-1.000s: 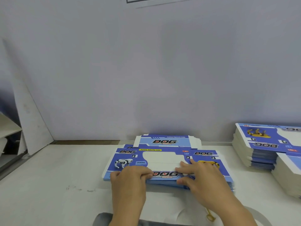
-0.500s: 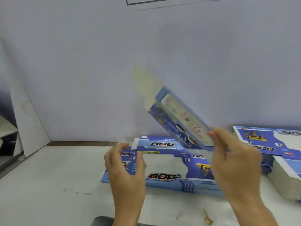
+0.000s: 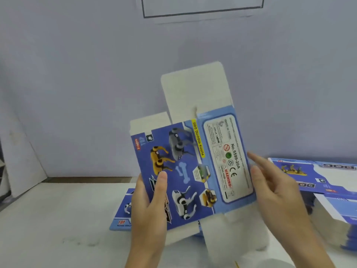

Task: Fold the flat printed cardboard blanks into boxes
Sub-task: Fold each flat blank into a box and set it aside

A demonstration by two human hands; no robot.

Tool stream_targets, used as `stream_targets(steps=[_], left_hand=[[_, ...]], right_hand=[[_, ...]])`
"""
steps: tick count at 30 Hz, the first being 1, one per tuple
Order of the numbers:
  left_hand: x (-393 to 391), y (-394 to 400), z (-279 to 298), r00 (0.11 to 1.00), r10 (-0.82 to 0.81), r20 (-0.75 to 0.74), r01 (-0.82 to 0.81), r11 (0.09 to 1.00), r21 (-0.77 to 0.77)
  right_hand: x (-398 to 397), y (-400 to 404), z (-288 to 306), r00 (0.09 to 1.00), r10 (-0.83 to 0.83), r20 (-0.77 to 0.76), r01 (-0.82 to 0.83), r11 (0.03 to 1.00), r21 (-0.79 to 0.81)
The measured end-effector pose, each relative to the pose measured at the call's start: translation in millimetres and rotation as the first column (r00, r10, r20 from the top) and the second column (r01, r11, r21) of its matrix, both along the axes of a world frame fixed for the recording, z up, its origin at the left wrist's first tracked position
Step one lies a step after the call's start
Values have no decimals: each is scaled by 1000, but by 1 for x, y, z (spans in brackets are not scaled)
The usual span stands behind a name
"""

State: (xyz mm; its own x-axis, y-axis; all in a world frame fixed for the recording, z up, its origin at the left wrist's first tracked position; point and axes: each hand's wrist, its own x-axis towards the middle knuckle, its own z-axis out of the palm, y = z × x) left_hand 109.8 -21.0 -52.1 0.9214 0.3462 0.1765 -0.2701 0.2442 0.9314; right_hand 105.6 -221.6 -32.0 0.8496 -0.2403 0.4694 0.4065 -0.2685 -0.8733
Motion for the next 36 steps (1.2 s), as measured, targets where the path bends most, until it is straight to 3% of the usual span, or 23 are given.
stream_targets(steps=[3, 12, 16, 21, 26, 29, 32, 36], left_hand=[[-2, 1, -1, 1000, -3, -4, 3, 1000, -3], [-13, -6, 7, 981, -151, 118, 150, 989, 18], [-15, -15, 8, 953, -266, 145, 275, 960, -44], [-13, -6, 12, 982, -117, 146, 123, 992, -33], [-20, -12, 23, 962, -133, 237, 110, 988, 109], [-24, -10, 30, 947, -236, 218, 219, 971, 98], [-25, 6, 38, 938, -280, 203, 285, 958, 4], [-29, 14, 47, 912, -331, 244, 329, 943, 47]], right_hand=[[1, 12, -4, 997, 78, -14, -77, 995, 66], [-4, 36, -4, 986, 165, -5, -165, 986, 10], [-18, 48, 0, 926, 377, -22, -367, 912, 185], [1, 38, 11, 869, 473, -145, -448, 877, 176], [-18, 39, 17, 967, 254, -37, -253, 967, 20], [-12, 32, 10, 972, 235, -15, -233, 968, 94], [-9, 25, 5, 938, 338, -83, -326, 937, 129], [-12, 21, 0, 826, 548, -133, -529, 835, 153]])
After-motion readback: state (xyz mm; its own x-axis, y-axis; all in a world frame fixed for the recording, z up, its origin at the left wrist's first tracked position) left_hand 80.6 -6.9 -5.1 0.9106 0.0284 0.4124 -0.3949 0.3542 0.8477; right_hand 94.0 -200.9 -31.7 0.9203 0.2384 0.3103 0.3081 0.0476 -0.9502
